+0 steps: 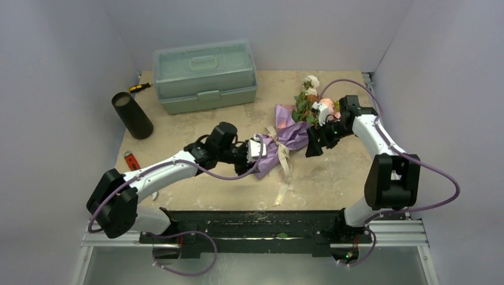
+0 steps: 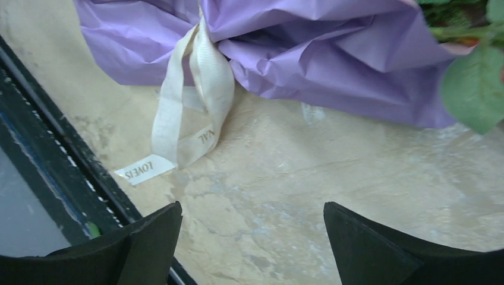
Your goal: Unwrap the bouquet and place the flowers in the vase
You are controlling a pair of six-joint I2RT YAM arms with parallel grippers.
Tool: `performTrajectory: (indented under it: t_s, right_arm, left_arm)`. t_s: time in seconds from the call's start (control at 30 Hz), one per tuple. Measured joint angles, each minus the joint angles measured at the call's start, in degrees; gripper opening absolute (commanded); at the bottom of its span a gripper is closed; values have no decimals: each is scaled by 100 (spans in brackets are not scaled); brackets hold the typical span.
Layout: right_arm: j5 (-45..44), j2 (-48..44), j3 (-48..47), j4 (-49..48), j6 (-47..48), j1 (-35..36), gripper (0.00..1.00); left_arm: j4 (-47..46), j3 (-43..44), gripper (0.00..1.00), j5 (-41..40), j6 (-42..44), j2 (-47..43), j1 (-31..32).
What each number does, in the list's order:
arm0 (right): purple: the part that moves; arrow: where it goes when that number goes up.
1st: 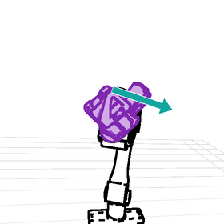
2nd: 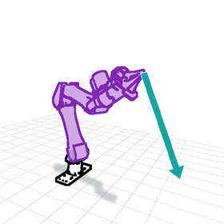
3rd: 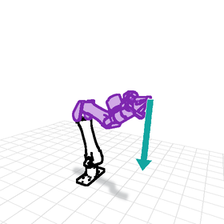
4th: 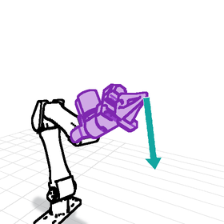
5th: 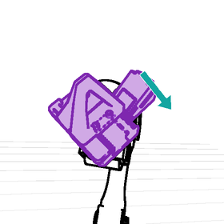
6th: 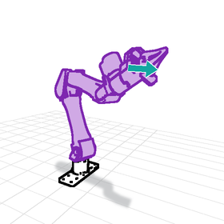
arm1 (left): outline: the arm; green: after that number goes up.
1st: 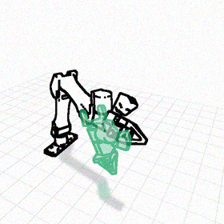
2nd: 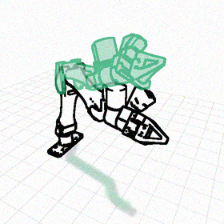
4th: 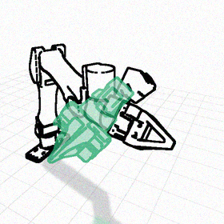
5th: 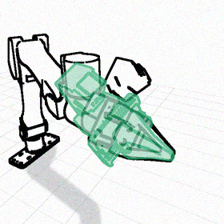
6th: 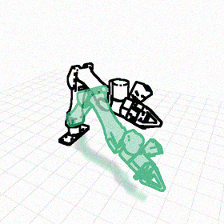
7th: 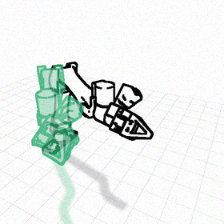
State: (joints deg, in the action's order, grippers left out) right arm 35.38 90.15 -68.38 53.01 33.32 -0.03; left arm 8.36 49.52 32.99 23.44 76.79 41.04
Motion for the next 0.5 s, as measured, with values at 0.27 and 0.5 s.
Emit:
performTrajectory:
  t_s: [0.27, 0.5]
  right_arm:
    - [501, -44, 275, 17, -490, -326, 92]
    - [638, -44, 275, 63, -549, -787, 92]
  left_arm:
    - [-92, 2, 50, -179, 809, 780, 1497]
    - [-409, 142, 52, -280, 1073, 1784, 1869]
